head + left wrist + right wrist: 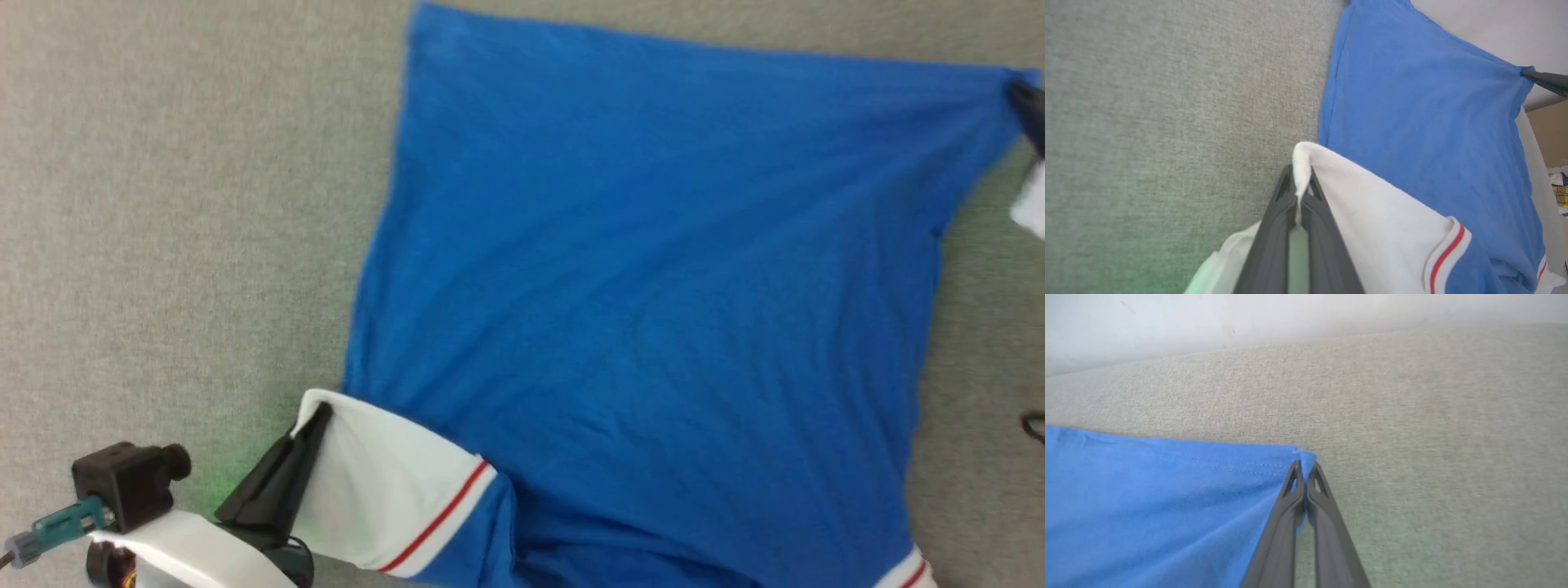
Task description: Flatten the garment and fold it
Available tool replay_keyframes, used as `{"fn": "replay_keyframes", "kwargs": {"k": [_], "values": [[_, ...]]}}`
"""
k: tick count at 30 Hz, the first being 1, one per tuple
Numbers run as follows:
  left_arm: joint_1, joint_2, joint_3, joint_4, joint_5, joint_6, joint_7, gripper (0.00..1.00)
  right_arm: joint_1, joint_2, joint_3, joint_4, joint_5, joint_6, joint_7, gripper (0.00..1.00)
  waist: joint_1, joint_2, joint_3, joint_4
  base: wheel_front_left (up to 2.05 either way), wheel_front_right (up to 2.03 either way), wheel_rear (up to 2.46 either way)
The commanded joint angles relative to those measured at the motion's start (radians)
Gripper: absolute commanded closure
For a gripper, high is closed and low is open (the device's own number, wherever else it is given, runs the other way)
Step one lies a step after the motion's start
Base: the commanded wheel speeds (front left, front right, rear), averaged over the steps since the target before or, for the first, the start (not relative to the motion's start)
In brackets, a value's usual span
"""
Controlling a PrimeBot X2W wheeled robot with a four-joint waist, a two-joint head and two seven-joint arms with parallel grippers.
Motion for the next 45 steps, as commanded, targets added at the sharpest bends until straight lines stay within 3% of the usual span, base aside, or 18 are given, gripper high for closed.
{"fn": "replay_keyframes", "kwargs": {"k": [1, 6, 13, 18, 22, 23, 25, 28, 35, 39, 45], "values": [[0.012, 0.006, 0.009, 0.009, 0.009, 0.011, -0.005, 1.0, 0.04, -0.004, -0.037, -0.02, 0.017, -0.001, -0.016, 1.0, -0.0001, 0.0, -0.058, -0.043, 0.0, 0.0, 0.0], [0.021, 0.015, 0.008, 0.005, 0.02, 0.012, -0.007, 1.0, 0.239, 0.018, -0.2, -0.081, 0.039, -0.001, -0.051, 1.0, -0.0001, 0.0, -0.108, -0.083, 0.0, 0.0, 0.0], [0.028, 0.012, 0.005, 0.005, 0.03, 0.019, -0.018, 1.0, 0.565, 0.121, -0.439, -0.051, 0.037, -0.001, -0.124, 1.0, -0.0001, 0.0, -0.159, -0.133, 0.0, 0.0, 0.0], [0.047, 0.008, 0.007, 0.006, 0.034, 0.027, -0.028, 1.0, 0.723, 0.152, -0.503, 0.064, 0.084, -0.001, -0.175, 1.0, -0.0001, 0.0, -0.186, -0.156, 0.0, 0.0, 0.0], [0.064, 0.007, 0.014, 0.011, 0.034, 0.033, -0.038, 1.0, 0.757, 0.153, -0.458, 0.198, 0.155, -0.001, -0.254, 1.0, -0.0001, 0.0, -0.213, -0.172, 0.0, 0.0, 0.0], [0.067, 0.007, 0.014, 0.012, 0.033, 0.032, -0.04, 1.0, 0.75, 0.153, -0.446, 0.207, 0.158, -0.001, -0.288, 0.0, -0.0001, 0.0, -0.221, -0.176, 0.0, 0.0, 0.0], [0.074, 0.006, 0.014, 0.01, 0.03, 0.032, -0.042, 1.0, 0.73, 0.154, -0.41, 0.197, 0.156, -0.001, -0.333, 0.0, -0.0001, 0.0, -0.235, -0.184, 0.0, 0.0, 0.0], [0.079, 0.008, 0.015, 0.004, 0.028, 0.034, -0.04, 1.0, 0.688, 0.153, -0.354, 0.086, 0.131, -0.001, -0.37, 0.0, -0.0001, 0.0, -0.246, -0.19, 0.0, 0.0, 0.0], [0.053, 0.004, -0.002, -0.022, 0.028, 0.027, -0.039, 1.0, 0.52, 0.051, -0.193, -0.192, 0.123, -0.001, -0.295, 0.0, -0.0001, 0.0, -0.212, -0.177, 0.0, 0.0, 0.0], [0.018, 0.002, -0.02, -0.025, 0.038, 0.018, -0.037, 1.0, 0.404, -0.014, -0.072, -0.215, 0.101, -0.001, -0.216, 0.0, -0.0001, 0.0, -0.163, -0.146, 0.0, 0.0, 0.0], [-0.041, -0.01, -0.054, -0.013, 0.049, 0.001, -0.036, 1.0, 0.259, -0.082, 0.083, -0.133, 0.064, -0.001, -0.116, 0.0, -0.0001, 0.0, -0.089, -0.086, 0.0, 0.0, 0.0]]}}
